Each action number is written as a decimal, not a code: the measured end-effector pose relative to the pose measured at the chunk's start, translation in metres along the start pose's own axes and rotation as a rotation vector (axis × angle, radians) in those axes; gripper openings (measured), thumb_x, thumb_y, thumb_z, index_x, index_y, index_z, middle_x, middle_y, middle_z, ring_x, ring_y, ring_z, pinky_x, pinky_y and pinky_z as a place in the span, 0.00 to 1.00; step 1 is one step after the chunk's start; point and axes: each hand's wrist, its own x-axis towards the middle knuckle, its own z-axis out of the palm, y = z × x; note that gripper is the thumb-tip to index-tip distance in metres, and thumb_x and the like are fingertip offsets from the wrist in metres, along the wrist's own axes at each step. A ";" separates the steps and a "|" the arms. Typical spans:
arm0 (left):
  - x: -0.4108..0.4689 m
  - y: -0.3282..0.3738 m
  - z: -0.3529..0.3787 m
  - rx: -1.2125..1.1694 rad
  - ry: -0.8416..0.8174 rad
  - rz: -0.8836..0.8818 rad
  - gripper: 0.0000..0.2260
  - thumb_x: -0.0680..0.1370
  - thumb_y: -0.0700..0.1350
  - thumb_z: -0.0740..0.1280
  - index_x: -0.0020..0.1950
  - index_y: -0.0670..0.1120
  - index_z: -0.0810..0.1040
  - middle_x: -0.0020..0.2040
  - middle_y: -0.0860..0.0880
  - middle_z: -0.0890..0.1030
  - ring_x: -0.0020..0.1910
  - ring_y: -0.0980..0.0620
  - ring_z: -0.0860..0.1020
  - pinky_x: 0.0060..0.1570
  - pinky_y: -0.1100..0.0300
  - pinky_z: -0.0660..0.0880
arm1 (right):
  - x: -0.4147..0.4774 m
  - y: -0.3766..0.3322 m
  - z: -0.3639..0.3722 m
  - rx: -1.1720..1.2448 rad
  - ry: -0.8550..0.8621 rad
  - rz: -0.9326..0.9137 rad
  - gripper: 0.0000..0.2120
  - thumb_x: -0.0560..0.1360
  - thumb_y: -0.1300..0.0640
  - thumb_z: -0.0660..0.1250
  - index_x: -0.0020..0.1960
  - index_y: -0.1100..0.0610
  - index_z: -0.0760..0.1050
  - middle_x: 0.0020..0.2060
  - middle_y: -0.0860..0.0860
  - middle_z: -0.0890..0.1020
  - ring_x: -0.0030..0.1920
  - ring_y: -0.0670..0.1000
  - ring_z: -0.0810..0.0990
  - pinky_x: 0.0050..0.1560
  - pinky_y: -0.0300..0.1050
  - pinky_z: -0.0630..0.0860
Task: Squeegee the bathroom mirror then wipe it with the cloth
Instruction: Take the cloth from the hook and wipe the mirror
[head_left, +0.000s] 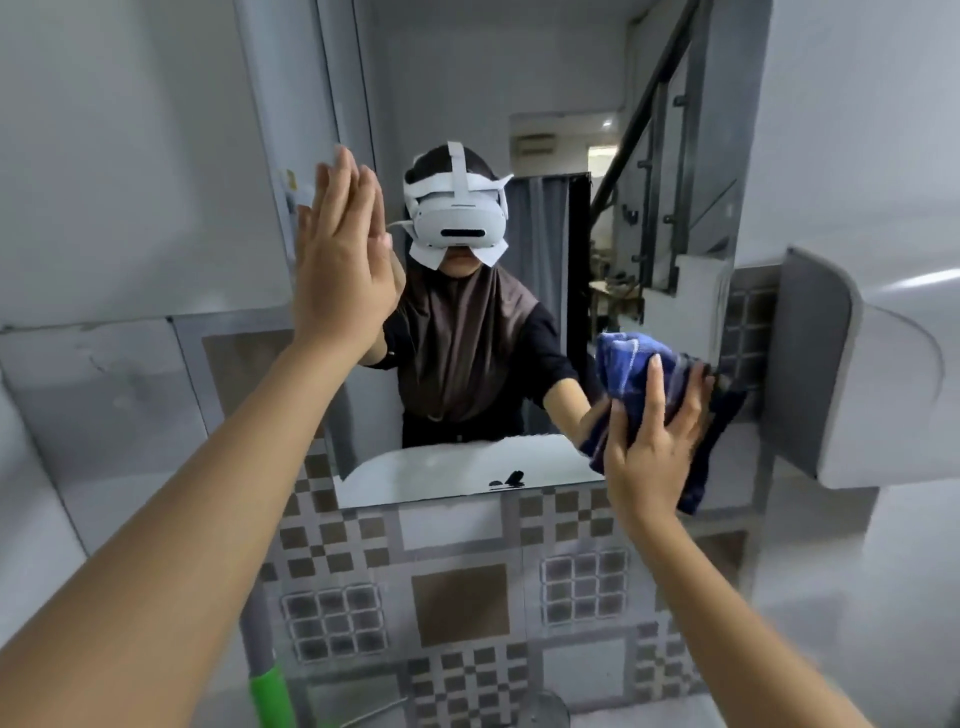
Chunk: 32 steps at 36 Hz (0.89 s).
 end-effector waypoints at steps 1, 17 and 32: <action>0.000 -0.001 0.000 -0.005 -0.002 0.005 0.23 0.78 0.39 0.57 0.73 0.42 0.59 0.76 0.44 0.56 0.75 0.46 0.52 0.74 0.48 0.50 | -0.009 -0.007 0.006 0.050 0.033 0.101 0.25 0.79 0.50 0.57 0.73 0.50 0.56 0.74 0.62 0.54 0.75 0.60 0.50 0.70 0.63 0.57; -0.044 -0.027 -0.021 -0.043 -0.216 0.155 0.24 0.78 0.38 0.63 0.73 0.39 0.61 0.76 0.43 0.56 0.75 0.49 0.52 0.69 0.51 0.65 | -0.117 -0.157 0.077 0.315 0.068 0.360 0.27 0.78 0.52 0.62 0.73 0.55 0.58 0.74 0.64 0.52 0.75 0.63 0.47 0.72 0.61 0.51; -0.156 -0.065 -0.073 -0.336 -0.330 -0.353 0.05 0.77 0.43 0.65 0.48 0.45 0.80 0.42 0.54 0.80 0.40 0.65 0.77 0.41 0.74 0.71 | -0.169 -0.235 0.097 0.387 -0.106 0.164 0.26 0.75 0.55 0.67 0.71 0.52 0.64 0.73 0.61 0.51 0.75 0.61 0.46 0.73 0.53 0.44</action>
